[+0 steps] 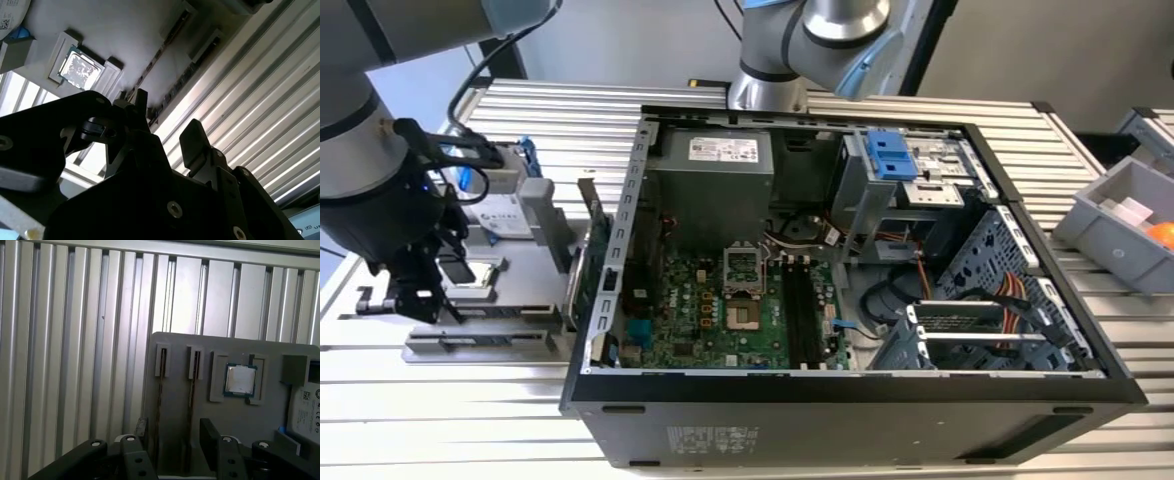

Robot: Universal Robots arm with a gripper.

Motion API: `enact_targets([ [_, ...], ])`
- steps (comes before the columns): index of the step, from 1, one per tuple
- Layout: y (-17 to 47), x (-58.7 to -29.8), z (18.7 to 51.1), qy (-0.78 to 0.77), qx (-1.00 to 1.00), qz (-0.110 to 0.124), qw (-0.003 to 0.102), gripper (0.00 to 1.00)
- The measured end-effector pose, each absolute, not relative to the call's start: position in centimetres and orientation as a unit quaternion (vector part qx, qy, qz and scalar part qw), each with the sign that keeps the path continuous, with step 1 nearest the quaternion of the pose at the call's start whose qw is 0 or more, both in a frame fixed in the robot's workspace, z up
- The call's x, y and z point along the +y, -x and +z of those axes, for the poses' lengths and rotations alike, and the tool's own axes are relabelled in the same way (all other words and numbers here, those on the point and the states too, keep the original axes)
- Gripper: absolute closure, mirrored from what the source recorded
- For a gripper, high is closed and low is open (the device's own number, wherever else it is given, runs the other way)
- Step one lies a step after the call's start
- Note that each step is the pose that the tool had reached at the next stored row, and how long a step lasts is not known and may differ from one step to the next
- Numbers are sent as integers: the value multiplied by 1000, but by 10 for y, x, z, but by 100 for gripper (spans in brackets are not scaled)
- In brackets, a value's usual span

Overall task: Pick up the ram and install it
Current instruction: 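Pick up the ram and move it above insertion slot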

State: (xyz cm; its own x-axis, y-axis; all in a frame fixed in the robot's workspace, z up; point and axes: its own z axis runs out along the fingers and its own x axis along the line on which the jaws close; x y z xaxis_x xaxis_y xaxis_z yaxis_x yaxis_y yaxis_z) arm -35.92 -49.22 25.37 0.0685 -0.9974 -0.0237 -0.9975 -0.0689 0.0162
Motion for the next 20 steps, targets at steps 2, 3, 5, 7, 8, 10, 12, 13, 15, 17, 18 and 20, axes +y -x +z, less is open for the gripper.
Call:
enact_targets([
  [2,359,-492,251,731,683,14,2,0],
  [3,358,-492,250,731,683,14,2,0],
  [5,356,-492,248,731,682,14,2,0],
  [7,354,-493,246,731,682,14,2,0],
  [8,354,-493,245,731,682,14,2,0],
  [10,353,-494,242,731,682,15,2,0],
  [12,353,-496,240,731,682,15,2,0],
  [13,353,-496,239,731,683,15,2,0],
  [15,353,-498,237,731,683,15,2,0],
  [17,353,-498,235,731,683,15,2,0],
  [18,353,-499,234,731,683,15,2,0],
  [20,353,-500,232,731,683,14,1,0],
])
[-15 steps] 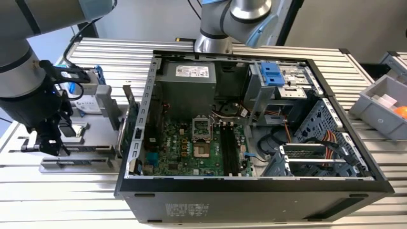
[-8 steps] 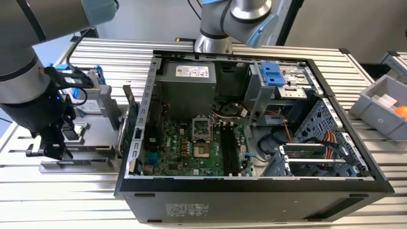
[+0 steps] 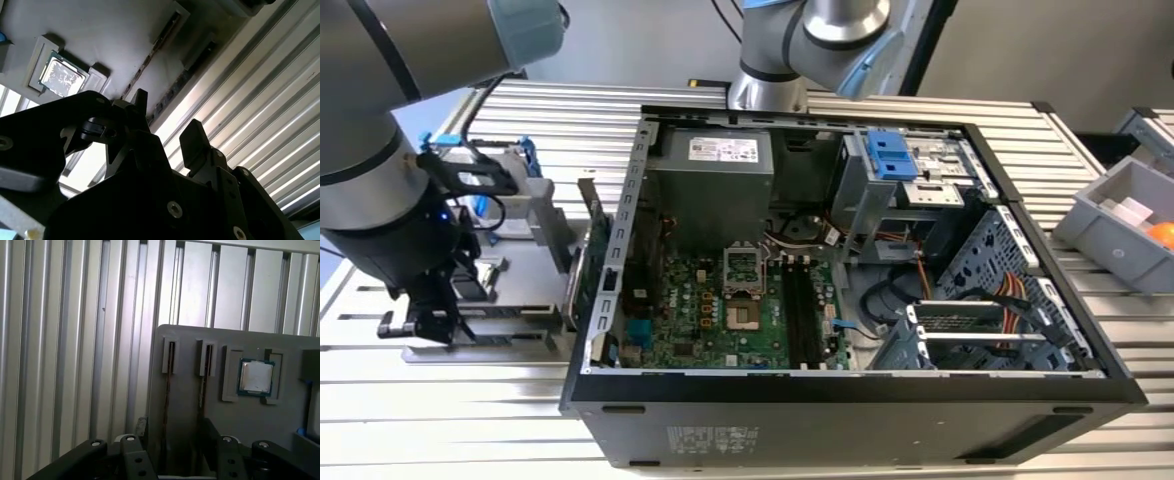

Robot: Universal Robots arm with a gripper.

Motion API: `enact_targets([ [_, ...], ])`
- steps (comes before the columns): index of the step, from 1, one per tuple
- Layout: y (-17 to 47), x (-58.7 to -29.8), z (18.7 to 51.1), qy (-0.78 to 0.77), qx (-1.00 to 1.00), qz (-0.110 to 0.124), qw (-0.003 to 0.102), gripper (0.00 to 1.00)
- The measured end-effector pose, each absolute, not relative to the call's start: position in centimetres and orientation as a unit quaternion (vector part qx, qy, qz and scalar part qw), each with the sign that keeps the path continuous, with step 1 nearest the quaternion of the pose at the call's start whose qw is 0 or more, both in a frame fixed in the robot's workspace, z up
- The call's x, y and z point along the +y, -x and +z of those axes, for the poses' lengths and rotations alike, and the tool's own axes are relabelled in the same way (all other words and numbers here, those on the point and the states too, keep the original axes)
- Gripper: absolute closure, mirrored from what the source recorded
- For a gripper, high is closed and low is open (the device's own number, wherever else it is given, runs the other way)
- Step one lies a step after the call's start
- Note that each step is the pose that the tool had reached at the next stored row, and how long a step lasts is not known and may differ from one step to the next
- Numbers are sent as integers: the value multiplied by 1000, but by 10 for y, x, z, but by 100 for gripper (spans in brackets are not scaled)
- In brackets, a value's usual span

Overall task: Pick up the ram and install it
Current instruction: 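Pick up the ram and move it above insertion slot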

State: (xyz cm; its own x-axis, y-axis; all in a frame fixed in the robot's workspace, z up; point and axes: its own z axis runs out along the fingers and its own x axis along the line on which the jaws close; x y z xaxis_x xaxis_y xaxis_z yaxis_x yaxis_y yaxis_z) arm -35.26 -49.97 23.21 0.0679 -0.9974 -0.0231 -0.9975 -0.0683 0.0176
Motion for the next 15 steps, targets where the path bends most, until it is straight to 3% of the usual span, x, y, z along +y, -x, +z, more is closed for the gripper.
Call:
enact_targets([
  [15,353,-503,217,729,684,13,-1,0],
])
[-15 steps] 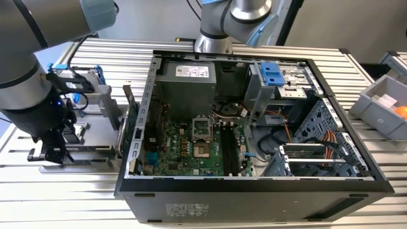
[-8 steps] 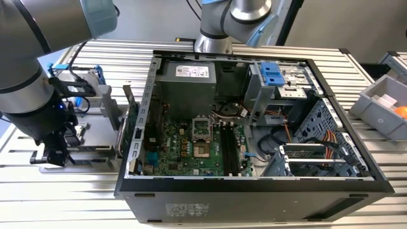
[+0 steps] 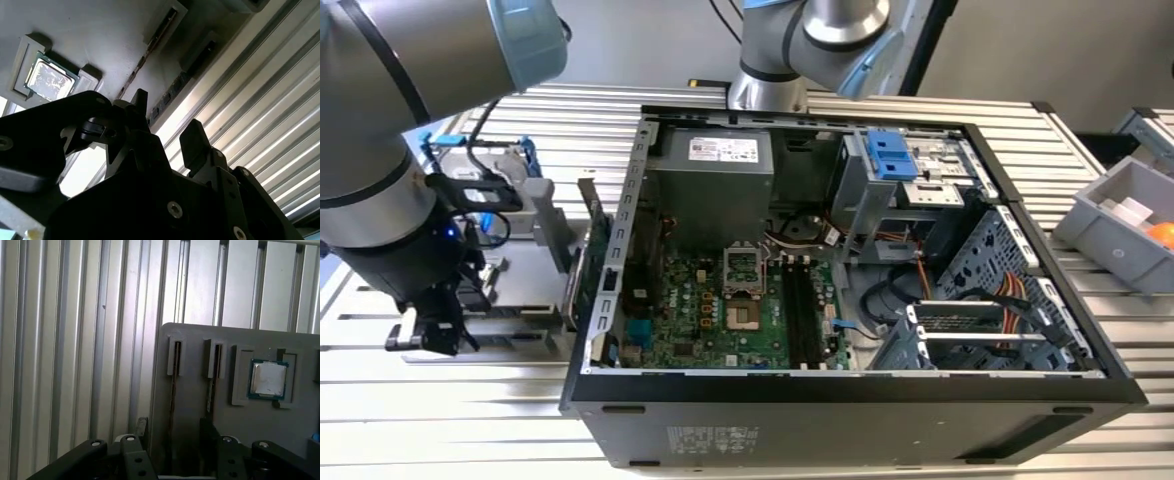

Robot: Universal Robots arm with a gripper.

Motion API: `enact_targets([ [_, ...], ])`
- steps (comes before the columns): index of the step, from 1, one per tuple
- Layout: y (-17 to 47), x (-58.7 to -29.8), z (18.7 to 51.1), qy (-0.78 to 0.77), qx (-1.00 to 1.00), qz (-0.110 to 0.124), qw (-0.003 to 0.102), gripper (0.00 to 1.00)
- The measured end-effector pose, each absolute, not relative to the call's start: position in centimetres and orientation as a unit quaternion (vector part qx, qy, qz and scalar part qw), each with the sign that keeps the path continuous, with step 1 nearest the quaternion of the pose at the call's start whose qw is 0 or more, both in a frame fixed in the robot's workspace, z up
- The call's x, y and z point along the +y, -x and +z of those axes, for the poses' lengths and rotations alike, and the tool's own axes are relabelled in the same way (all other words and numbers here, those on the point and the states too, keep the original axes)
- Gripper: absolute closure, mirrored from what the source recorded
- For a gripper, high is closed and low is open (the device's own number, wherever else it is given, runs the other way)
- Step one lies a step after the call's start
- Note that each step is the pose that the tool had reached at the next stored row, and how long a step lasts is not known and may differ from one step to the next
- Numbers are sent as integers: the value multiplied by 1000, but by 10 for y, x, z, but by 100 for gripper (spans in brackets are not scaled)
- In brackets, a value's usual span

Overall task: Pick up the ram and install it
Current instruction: 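Pick up the ram and move it above insertion slot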

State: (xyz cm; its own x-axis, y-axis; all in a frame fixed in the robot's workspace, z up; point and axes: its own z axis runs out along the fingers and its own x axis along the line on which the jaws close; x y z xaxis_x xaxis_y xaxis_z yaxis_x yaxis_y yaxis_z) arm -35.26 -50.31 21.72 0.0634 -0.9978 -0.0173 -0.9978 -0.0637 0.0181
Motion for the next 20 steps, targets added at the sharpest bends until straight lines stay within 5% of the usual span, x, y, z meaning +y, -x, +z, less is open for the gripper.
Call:
enact_targets([
  [20,353,-503,193,-720,-694,-13,1,0],
])
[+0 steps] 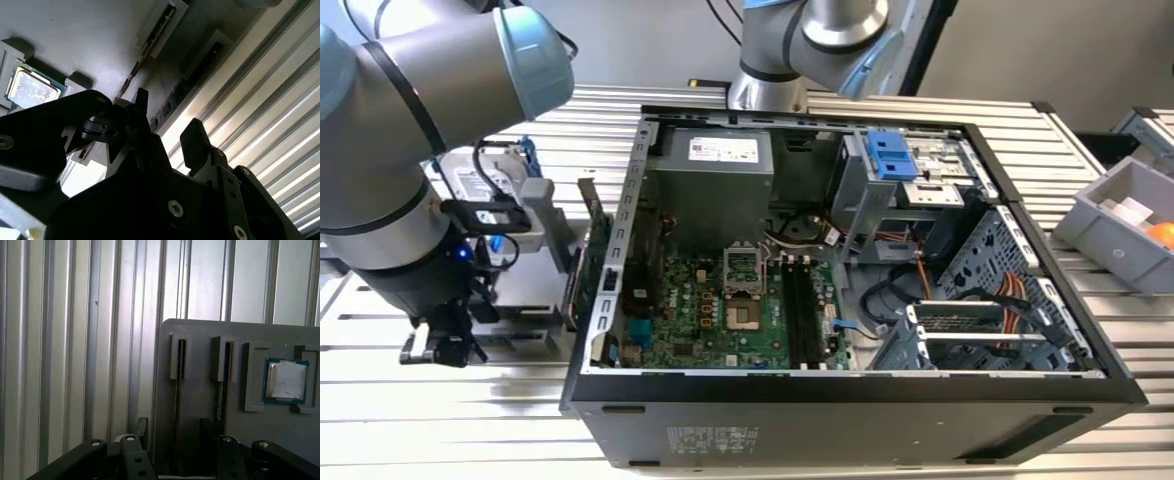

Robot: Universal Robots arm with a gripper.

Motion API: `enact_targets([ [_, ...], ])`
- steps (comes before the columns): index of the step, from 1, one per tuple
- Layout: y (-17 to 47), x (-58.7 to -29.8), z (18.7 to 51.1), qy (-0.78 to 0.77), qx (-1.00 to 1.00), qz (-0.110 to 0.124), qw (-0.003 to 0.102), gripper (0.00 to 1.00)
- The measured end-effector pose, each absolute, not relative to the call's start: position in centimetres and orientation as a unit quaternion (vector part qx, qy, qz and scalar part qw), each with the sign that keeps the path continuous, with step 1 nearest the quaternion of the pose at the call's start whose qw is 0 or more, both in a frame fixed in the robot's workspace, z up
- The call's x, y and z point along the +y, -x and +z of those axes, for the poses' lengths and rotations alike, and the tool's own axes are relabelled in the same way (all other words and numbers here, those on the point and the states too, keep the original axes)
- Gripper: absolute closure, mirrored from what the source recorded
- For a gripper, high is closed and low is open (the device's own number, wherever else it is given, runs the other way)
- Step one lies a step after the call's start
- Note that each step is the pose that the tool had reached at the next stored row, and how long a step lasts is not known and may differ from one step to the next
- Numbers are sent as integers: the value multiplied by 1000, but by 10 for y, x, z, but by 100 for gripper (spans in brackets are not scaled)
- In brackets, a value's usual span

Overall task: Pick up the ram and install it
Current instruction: 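Pick up the ram and move it above insertion slot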

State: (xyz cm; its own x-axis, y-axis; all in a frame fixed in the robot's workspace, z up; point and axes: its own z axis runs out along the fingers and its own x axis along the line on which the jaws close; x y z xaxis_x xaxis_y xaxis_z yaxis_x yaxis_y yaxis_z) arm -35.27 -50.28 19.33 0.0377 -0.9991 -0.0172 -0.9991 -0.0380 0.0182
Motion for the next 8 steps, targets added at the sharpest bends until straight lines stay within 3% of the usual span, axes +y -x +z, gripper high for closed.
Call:
enact_targets([
  [8,353,-496,189,-719,-695,-13,0,0],
])
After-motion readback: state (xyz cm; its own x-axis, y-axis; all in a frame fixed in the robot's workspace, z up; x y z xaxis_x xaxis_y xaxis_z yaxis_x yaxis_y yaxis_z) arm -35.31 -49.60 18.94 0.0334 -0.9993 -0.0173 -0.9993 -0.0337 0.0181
